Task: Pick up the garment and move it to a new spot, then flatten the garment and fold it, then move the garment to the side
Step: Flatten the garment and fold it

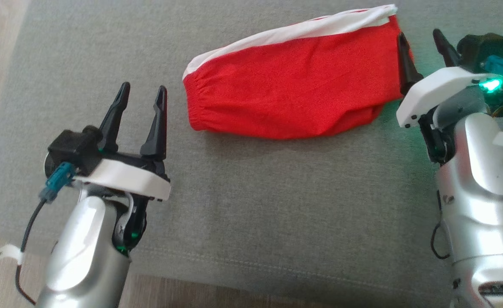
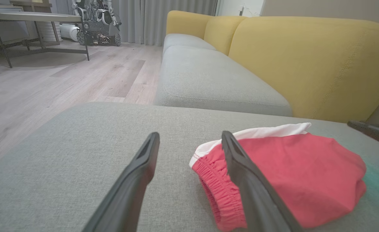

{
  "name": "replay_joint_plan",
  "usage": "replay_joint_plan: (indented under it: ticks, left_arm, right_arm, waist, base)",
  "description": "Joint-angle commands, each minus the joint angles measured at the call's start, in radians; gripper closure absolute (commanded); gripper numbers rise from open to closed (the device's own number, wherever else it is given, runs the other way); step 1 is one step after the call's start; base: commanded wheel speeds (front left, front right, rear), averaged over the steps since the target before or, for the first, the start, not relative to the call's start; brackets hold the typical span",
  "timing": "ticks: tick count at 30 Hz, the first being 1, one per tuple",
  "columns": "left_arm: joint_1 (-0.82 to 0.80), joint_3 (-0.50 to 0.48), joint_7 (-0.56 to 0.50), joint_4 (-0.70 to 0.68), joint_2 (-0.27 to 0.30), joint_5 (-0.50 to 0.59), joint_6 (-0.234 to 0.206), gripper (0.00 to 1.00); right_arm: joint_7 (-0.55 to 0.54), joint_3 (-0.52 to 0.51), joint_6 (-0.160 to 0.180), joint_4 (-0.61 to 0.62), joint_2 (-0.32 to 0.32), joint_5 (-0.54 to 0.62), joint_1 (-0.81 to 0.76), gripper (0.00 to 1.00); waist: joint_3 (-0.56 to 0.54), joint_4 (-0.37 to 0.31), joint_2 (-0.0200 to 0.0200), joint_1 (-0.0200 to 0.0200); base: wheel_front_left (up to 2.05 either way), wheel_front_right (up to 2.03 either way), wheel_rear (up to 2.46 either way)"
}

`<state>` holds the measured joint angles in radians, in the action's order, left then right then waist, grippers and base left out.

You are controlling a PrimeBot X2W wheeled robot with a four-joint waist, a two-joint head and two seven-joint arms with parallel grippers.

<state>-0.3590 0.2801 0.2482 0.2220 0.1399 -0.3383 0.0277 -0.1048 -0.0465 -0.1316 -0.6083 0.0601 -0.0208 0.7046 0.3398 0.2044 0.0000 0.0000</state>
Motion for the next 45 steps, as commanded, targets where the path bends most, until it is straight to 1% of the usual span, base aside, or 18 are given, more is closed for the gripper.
replay_joint_plan:
  ticks: [1,5,8,10,12,13,14,16,20,23,26,31,36,41,45]
  left_arm:
    - [-0.038,-0.030,0.010,-0.020,0.015,0.006,0.005,0.00]
    - [-0.051,-0.032,0.012,0.001,0.004,0.012,0.014,0.00]
    - [-0.052,-0.039,0.013,0.010,-0.006,0.009,0.023,0.00]
    - [-0.051,-0.045,0.013,0.011,-0.010,0.010,0.029,0.00]
    - [-0.049,-0.049,0.013,0.011,-0.011,0.012,0.030,0.00]
    - [-0.047,-0.052,0.013,0.010,-0.013,0.014,0.032,0.00]
    - [-0.044,-0.056,0.013,0.010,-0.014,0.016,0.033,0.00]
    - [-0.039,-0.063,0.013,0.010,-0.015,0.021,0.035,0.00]
    - [-0.026,-0.079,0.013,0.012,-0.015,0.031,0.038,0.00]
    - [-0.009,-0.089,0.013,0.013,-0.011,0.036,0.038,0.00]
    - [0.012,-0.103,0.013,0.011,-0.004,0.039,0.035,0.00]
    - [0.050,-0.117,0.013,0.005,0.007,0.041,0.030,0.00]
    - [0.079,-0.117,0.012,-0.008,0.012,0.039,0.023,0.00]
    - [0.091,-0.107,0.001,-0.017,0.015,0.038,0.022,0.00]
    - [0.097,-0.097,-0.006,-0.020,0.015,0.038,0.020,0.00]
  right_arm:
    - [0.007,0.005,0.001,-0.005,-0.009,0.013,0.033,0.00]
    - [0.015,-0.033,0.001,-0.119,-0.009,0.037,0.063,0.00]
    - [-0.008,-0.055,0.001,-0.201,-0.009,0.051,0.070,0.00]
    - [-0.004,-0.031,0.001,-0.242,-0.010,0.010,0.074,0.00]
    - [-0.001,-0.019,0.001,-0.258,-0.010,0.003,0.073,0.00]
    - [0.000,-0.006,0.001,-0.274,-0.010,-0.018,0.071,0.41]
    - [0.008,0.008,0.001,-0.285,-0.010,-0.033,0.069,1.00]
    - [0.020,0.032,0.001,-0.305,-0.010,-0.060,0.063,1.00]
    - [0.084,0.082,0.001,-0.307,-0.010,-0.129,0.032,1.00]
    - [0.143,0.137,0.001,-0.277,-0.010,-0.208,-0.030,1.00]
    - [0.196,0.168,0.001,-0.234,-0.010,-0.265,-0.110,1.00]
    - [0.256,0.165,0.001,-0.150,-0.010,-0.308,-0.242,1.00]
    - [0.261,0.116,0.001,-0.060,-0.010,-0.308,-0.347,1.00]
    - [0.232,0.060,0.001,0.010,-0.010,-0.294,-0.399,1.00]
    - [0.189,0.084,0.001,0.100,-0.010,-0.283,-0.388,1.00]
  waist:
    - [0.018,0.020,0.0000,0.0000]
    - [0.022,0.026,0.0000,0.0000]
    - [0.019,0.026,0.0000,0.0000]
    - [0.016,0.027,0.0000,0.0000]
    - [0.014,0.025,0.0000,0.0000]
    - [0.012,0.025,0.0000,0.0000]
    - [0.011,0.023,0.0000,0.0000]
    - [0.007,0.017,0.0000,0.0000]
    - [-0.010,0.002,0.0000,0.0000]
    - [-0.029,-0.014,0.0000,0.0000]
    - [-0.048,-0.035,0.0000,0.0000]
    - [-0.076,-0.068,0.0000,0.0000]
    - [-0.090,-0.084,0.0000,0.0000]
    - [-0.099,-0.084,0.0000,0.0000]
    - [-0.117,-0.079,0.0000,0.0000]
  base:
    - [0.00,0.00,0.00]
    - [0.00,0.00,0.00]
    - [0.00,0.00,0.00]
    - [0.00,0.00,0.00]
    - [0.00,0.00,0.00]
    - [0.00,0.00,0.00]
    - [0.00,0.00,0.00]
    - [0.00,0.00,0.00]
    - [0.00,0.00,0.00]
    - [0.00,0.00,0.00]
    - [0.00,0.00,0.00]
    - [0.00,0.00,0.00]
    - [0.00,0.00,0.00]
    - [0.00,0.00,0.00]
    - [0.00,0.00,0.00]
